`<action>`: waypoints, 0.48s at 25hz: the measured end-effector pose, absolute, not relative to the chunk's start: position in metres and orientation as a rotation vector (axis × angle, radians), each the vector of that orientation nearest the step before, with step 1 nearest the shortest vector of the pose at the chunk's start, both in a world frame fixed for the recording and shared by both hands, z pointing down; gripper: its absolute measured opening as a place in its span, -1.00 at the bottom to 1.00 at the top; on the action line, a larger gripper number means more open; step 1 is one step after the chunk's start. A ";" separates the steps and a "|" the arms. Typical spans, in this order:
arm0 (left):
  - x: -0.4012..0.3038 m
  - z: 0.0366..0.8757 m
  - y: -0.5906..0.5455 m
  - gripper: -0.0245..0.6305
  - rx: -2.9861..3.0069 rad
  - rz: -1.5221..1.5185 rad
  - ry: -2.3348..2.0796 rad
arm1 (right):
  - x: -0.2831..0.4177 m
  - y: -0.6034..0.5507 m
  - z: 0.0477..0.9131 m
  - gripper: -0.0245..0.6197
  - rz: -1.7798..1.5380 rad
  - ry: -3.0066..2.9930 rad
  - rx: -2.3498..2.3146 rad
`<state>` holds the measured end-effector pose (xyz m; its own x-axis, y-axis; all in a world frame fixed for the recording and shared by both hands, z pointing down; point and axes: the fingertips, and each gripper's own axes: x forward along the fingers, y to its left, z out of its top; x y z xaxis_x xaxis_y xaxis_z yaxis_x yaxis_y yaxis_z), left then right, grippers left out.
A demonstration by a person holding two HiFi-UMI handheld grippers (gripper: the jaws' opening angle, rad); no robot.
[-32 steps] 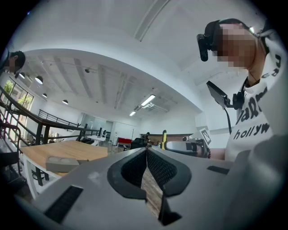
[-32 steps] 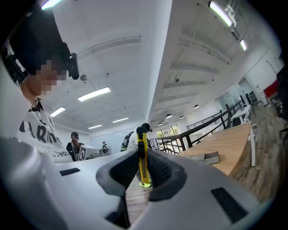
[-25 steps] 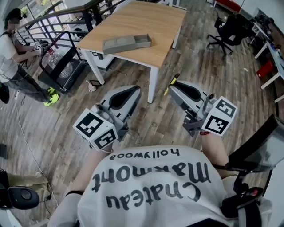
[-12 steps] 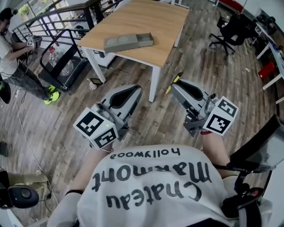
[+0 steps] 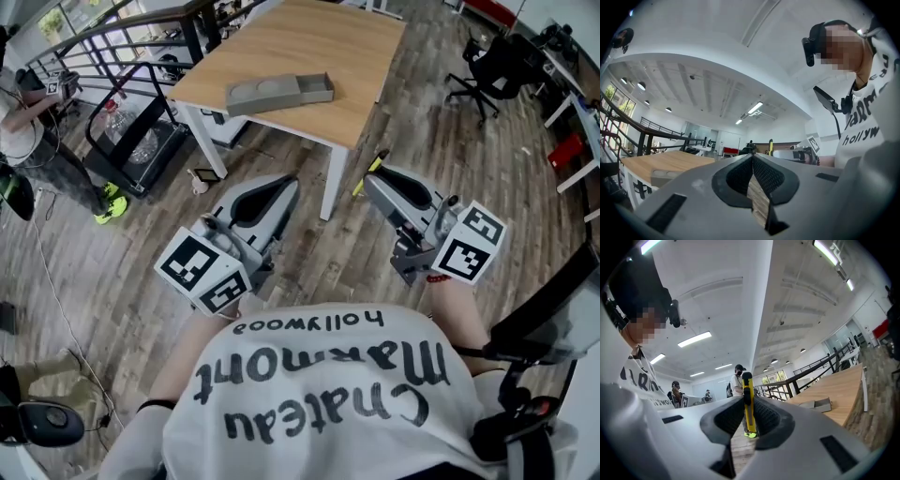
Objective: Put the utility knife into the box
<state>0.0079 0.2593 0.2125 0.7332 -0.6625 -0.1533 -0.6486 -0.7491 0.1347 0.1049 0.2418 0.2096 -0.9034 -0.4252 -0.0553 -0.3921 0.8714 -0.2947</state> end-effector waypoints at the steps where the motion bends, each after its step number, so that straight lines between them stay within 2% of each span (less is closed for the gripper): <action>1: 0.004 0.212 0.258 -0.90 2.865 -0.303 -1.071 | 0.100 0.240 0.211 -0.73 -0.422 2.927 -0.644; 12: -0.014 0.238 0.247 -0.90 2.810 -0.244 -1.030 | 0.080 0.233 0.232 -0.73 -0.472 2.941 -0.673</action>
<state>-0.0137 0.2475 0.2381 0.7527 -0.6502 -0.1037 -0.6276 -0.7561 0.1854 0.0799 0.2327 0.2325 -0.8993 -0.4370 -0.0170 -0.4098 0.8556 -0.3163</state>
